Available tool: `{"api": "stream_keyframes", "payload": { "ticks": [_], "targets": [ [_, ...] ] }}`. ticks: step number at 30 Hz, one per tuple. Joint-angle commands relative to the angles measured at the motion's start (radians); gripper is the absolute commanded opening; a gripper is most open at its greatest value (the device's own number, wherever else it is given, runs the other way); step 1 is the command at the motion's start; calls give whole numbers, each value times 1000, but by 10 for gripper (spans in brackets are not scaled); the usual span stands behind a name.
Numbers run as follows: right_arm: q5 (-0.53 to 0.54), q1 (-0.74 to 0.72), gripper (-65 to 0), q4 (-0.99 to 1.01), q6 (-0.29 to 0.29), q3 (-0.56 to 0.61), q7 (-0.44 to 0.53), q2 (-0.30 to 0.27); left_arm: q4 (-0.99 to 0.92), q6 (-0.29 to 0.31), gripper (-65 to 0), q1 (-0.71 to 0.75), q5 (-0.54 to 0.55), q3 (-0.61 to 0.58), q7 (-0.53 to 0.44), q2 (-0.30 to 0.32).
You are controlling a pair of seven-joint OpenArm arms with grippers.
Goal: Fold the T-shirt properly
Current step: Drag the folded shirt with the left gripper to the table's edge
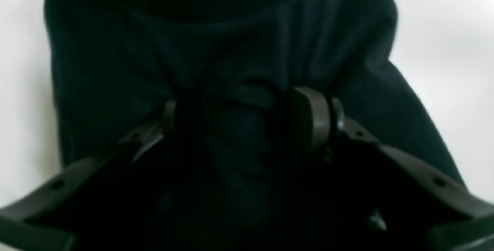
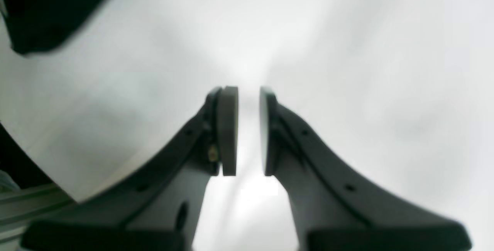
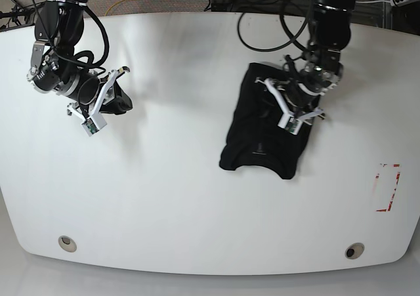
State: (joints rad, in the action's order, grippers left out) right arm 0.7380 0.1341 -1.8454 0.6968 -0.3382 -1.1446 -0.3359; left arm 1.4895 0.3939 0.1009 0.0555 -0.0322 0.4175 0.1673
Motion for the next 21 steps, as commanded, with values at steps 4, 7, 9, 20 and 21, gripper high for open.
{"api": "stream_keyframes", "payload": {
  "ticks": [4, 7, 9, 20, 21],
  "targets": [
    [22, -14, -563, -23, 1, -5, 24, -12, -51, 135, -313, 3, -53, 231, 62, 93],
    [22, -15, -563, -23, 1, -5, 24, -12, -100, 207, -314, 3, -50, 331, 62, 170],
    [22, -17, -563, -23, 1, -5, 24, -12, -146, 241, -315, 3, -47, 387, 62, 217],
    [19, -18, -563, -36, 1, -3, 25, -10, -289, 304, -317, -53, -46, 608, 56, 389],
    [16, -15, -563, -46, 1, -3, 28, -9, -289, 304, -317, -54, -46, 621, 56, 397]
  ]
}}
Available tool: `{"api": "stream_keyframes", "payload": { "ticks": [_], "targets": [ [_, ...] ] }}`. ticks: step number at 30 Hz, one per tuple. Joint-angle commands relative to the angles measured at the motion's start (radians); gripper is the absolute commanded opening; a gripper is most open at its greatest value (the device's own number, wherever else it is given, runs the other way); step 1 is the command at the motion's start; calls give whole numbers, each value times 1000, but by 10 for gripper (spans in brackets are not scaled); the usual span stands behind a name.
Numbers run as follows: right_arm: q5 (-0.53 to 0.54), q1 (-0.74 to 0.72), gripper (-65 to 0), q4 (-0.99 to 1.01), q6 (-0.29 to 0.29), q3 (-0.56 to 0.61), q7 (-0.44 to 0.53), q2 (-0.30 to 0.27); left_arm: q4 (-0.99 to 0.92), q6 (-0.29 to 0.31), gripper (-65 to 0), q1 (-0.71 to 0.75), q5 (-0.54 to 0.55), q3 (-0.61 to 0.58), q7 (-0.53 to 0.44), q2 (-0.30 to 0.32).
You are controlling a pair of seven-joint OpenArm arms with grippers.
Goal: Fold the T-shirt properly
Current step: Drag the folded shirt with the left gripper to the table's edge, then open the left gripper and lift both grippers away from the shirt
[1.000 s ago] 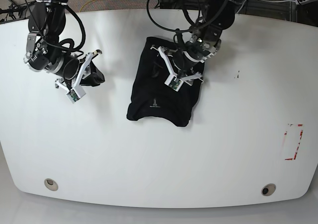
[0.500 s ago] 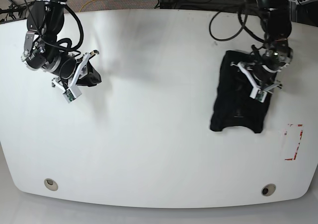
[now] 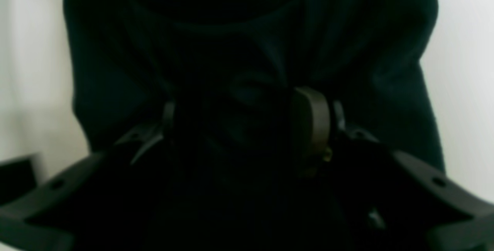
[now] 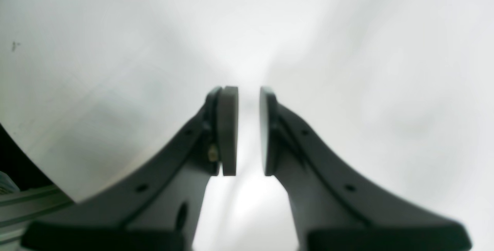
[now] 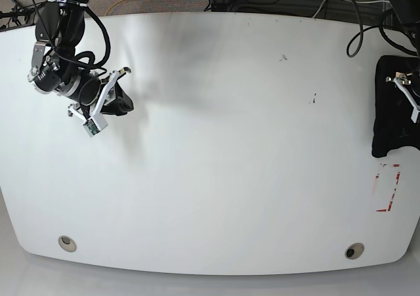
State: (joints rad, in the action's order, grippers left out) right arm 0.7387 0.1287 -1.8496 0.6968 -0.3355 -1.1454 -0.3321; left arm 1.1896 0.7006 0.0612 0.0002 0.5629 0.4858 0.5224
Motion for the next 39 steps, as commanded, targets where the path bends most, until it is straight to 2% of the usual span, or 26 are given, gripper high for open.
{"api": "stream_keyframes", "payload": {
  "ticks": [1, 6, 10, 12, 15, 19, 21, 23, 24, 26, 28, 32, 36, 39],
  "targets": [
    [15, -8, -563, -54, 1, -6, 32, -12, 13, -2, -317, -16, 10, 38, -11, 57],
    [15, -8, -563, -61, 1, -6, 32, -11, 69, -2, -317, -54, 10, 39, 1, 84],
    [6, -10, -563, -58, 1, -9, 44, -15, 197, -2, -318, -54, 10, 39, 83, 80],
    [-52, -10, -563, -60, 1, -18, 81, -9, 283, -2, -318, -53, 10, 36, 107, 69],
    [-192, -10, -563, -60, 1, -23, 166, 12, 402, -2, -318, -53, 4, 13, 106, -15],
    [-410, -7, -563, -48, 1, -38, 324, 77, 508, -2, -318, -50, -9, 10, 64, -127],
    [-520, -14, -563, -5, 1, -49, 420, 120, 510, -20, -318, -47, -41, -16, -19, -192],
    [-611, -18, -563, 31, 1, -52, 525, 150, 508, -78, -318, -39, -82, -62, -120, -239],
    [-660, -14, -563, 58, 1, -52, 615, 158, 508, -117, -317, -25, -115, -90, -201, -270],
    [-700, -8, -563, 104, 1, -52, 730, 161, 504, -164, -317, 13, -159, -114, -299, -310],
    [-724, -8, -563, 189, 1, -52, 861, 161, 473, -232, -315, 39, -202, -151, -425, -367],
    [-736, -1, -563, 296, 1, -52, 1039, 156, 401, -316, -315, 95, -246, -186, -603, -411],
    [-732, 56, -563, 365, -84, -52, 1180, 140, 352, -382, -314, 177, -250, -198, -757, -457],
    [-727, 127, -563, 382, -124, -52, 1249, 127, 370, -399, -314, 268, -250, -203, -806, -499]
  ]
}}
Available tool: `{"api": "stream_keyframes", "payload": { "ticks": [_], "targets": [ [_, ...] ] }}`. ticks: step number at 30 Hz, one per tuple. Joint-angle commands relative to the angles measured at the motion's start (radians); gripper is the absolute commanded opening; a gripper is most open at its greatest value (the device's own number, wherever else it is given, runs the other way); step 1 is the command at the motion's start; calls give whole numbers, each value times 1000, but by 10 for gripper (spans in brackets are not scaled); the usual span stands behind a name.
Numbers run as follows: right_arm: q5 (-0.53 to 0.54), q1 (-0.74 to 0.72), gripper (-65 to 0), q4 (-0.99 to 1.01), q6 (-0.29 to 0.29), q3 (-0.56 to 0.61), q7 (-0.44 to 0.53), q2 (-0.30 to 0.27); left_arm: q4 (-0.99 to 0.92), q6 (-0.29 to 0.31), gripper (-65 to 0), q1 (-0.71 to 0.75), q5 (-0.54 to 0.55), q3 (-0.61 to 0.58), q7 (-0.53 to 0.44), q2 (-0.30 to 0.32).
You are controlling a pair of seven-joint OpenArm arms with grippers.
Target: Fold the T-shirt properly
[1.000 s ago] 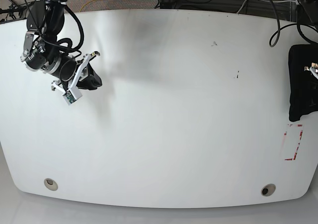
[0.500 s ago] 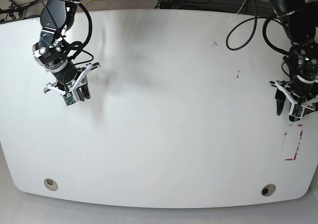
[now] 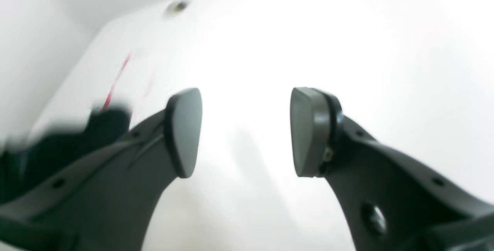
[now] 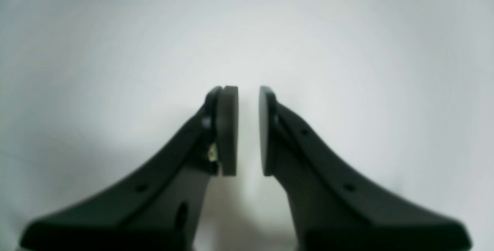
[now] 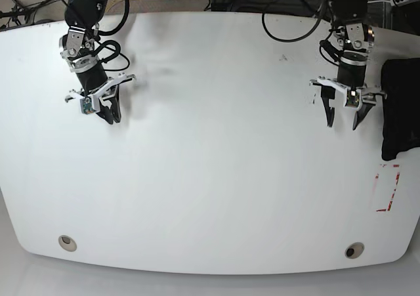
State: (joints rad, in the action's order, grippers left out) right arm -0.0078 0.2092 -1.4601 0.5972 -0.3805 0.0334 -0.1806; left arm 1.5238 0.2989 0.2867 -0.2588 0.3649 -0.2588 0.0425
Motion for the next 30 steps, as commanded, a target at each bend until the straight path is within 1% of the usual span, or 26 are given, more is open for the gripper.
{"api": "stream_keyframes", "payload": {
  "ticks": [1, 3, 6, 8, 13, 15, 19, 22, 25, 28, 30],
  "targets": [
    [19, 80, -564, -11, -32, -7, 92, -20, 59, 3, -314, 81, 9, -5, -69, -36],
    [30, 146, -564, -35, -44, -7, 115, -20, 100, 4, -314, 156, 13, -14, -73, -60],
    [81, 233, -564, -78, -52, -7, 115, -18, 157, 4, -317, 250, 14, -23, -76, -83],
    [127, 333, -564, -129, -58, -7, 115, -18, 202, 4, -318, 354, 14, -39, -75, -117],
    [211, 545, -564, -222, -59, -8, 116, -18, 274, 4, -318, 575, 14, -53, -78, -168],
    [236, 609, -564, -238, -59, -8, 118, -17, 281, 4, -318, 647, 16, -70, -78, -175],
    [257, 711, -564, -236, -58, -8, 118, 23, 271, 4, -318, 767, 37, -102, -76, -172],
    [256, 786, -564, -224, -49, -4, 118, 68, 212, 4, -318, 822, 108, -128, -79, -145],
    [248, 830, -564, -189, -47, 2, 119, 111, 103, 4, -319, 834, 189, -182, -78, -65],
    [246, 833, -564, -124, -47, 2, 119, 129, -21, 4, -319, 826, 241, -224, -78, 0],
    [245, 824, -564, -50, -47, 10, 119, 132, -147, 3, -321, 779, 281, -261, -79, 40]
  ]
}}
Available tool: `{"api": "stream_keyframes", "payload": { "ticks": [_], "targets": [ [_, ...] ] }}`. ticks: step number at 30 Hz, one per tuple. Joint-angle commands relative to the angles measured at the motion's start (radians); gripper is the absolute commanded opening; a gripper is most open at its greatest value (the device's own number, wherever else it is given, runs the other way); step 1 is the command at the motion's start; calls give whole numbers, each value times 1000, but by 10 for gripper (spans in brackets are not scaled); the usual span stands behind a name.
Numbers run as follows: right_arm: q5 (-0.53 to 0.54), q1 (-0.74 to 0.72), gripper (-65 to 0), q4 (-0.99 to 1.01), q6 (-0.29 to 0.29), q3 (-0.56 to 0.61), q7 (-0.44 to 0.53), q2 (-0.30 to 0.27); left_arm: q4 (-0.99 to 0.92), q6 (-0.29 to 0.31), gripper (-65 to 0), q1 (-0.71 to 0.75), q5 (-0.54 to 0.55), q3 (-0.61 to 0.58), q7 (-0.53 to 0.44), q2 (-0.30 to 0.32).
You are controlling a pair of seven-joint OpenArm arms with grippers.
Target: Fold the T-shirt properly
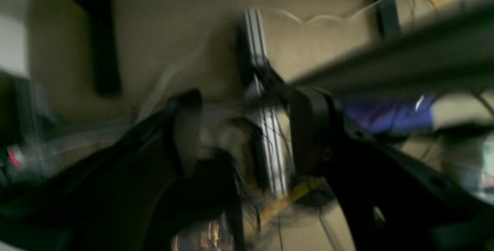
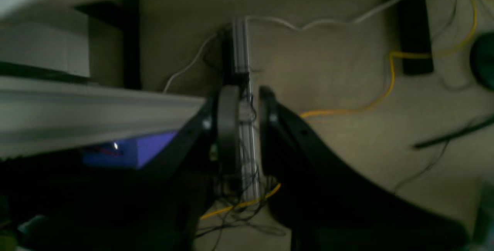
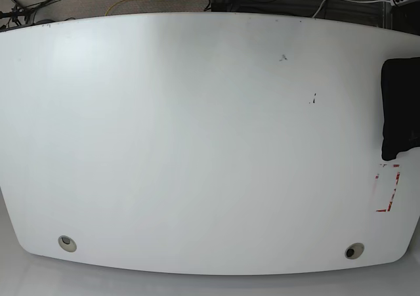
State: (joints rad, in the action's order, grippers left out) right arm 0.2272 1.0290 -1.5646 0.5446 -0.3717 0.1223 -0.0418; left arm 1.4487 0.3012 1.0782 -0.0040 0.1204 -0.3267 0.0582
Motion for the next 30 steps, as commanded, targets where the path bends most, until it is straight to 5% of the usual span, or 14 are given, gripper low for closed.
{"api": "stream_keyframes", "payload": {
  "ticks": [1, 9, 17, 30],
  "targets": [
    [5, 0, -564, 77, 6, 10, 30, -7, -107, 0, -325, -33, 34, -24, -12, 35],
    [-163, -155, -564, 362, -5, 47, 30, 0, -510, 0, -365, -250, 57, -47, -12, 75],
    [-190, -342, -564, 651, -8, 49, 29, -10, -816, 0, -365, -468, 55, -57, 18, 76],
    [-361, -652, -564, 1047, -136, 50, 29, -43, -1359, -30, -365, -884, 57, -57, 56, 78]
  ]
}}
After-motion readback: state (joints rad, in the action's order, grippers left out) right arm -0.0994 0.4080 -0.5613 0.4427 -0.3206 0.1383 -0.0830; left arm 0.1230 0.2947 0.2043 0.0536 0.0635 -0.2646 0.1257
